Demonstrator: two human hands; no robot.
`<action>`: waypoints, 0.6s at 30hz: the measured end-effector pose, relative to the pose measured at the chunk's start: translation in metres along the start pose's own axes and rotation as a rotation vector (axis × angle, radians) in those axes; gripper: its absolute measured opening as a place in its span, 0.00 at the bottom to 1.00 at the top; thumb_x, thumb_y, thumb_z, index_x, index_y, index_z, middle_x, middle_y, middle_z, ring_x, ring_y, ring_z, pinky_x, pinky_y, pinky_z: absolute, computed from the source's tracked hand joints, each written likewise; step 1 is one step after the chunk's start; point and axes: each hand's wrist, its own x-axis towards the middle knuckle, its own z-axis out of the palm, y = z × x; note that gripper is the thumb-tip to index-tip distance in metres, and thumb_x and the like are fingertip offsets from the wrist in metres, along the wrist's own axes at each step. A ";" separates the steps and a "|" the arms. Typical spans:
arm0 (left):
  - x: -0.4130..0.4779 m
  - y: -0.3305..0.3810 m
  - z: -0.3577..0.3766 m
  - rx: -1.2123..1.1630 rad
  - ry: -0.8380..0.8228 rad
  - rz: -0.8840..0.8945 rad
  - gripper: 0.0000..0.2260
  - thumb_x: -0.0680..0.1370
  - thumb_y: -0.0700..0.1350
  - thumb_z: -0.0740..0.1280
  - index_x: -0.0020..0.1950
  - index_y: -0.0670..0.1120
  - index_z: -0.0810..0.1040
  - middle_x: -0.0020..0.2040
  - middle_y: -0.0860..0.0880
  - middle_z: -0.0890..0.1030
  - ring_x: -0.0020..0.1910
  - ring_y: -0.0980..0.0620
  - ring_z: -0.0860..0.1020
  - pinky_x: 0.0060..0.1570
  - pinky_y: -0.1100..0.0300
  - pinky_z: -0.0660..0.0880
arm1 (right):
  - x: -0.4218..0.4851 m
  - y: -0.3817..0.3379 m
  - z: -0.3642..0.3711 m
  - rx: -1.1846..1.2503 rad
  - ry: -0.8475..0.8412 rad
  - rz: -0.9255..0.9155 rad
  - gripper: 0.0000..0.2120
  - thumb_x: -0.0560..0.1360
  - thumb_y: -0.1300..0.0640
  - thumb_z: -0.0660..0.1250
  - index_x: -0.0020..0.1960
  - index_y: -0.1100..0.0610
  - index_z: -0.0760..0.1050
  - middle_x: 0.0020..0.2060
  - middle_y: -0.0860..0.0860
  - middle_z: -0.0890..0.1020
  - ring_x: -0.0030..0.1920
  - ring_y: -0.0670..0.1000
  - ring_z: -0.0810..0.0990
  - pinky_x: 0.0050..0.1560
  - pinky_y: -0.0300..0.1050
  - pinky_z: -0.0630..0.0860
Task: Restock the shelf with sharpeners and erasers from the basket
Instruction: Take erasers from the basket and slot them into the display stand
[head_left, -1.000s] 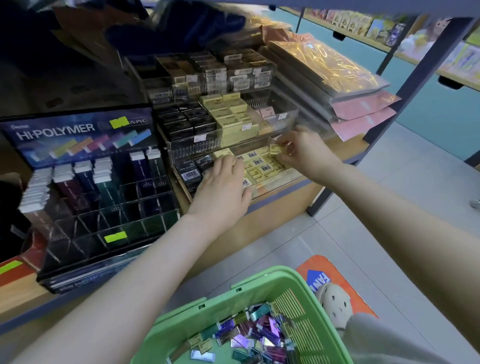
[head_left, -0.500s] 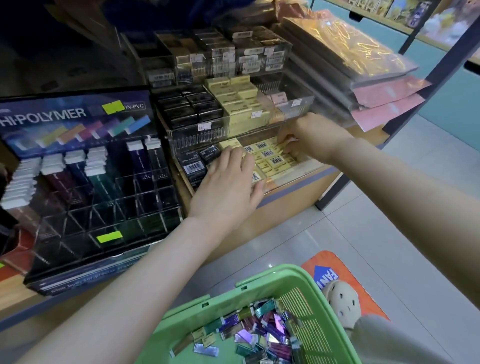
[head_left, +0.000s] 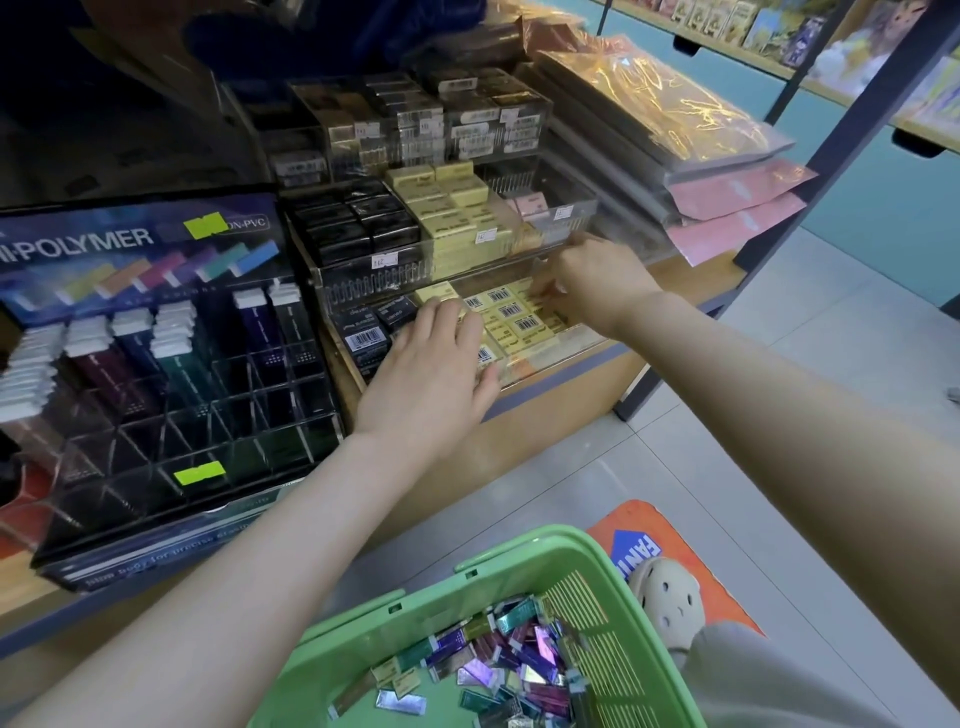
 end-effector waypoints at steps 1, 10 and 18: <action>0.000 0.000 0.001 0.005 0.006 0.004 0.21 0.80 0.53 0.52 0.68 0.40 0.65 0.70 0.43 0.64 0.72 0.44 0.60 0.68 0.51 0.62 | 0.000 0.000 0.000 0.016 -0.011 0.022 0.10 0.73 0.62 0.65 0.50 0.52 0.81 0.47 0.53 0.81 0.50 0.55 0.74 0.46 0.50 0.75; -0.029 0.001 0.012 -0.037 0.331 0.323 0.09 0.72 0.36 0.64 0.52 0.38 0.76 0.55 0.39 0.77 0.59 0.39 0.72 0.62 0.49 0.64 | -0.100 -0.029 0.011 0.237 0.490 0.080 0.06 0.76 0.61 0.64 0.52 0.61 0.75 0.45 0.57 0.75 0.47 0.54 0.71 0.40 0.41 0.63; -0.142 -0.029 0.097 -0.081 -0.056 0.272 0.11 0.74 0.45 0.57 0.51 0.45 0.76 0.50 0.47 0.79 0.51 0.51 0.74 0.55 0.53 0.73 | -0.203 -0.085 0.108 0.408 0.058 -0.043 0.08 0.76 0.56 0.59 0.50 0.58 0.74 0.43 0.53 0.77 0.42 0.55 0.77 0.43 0.42 0.66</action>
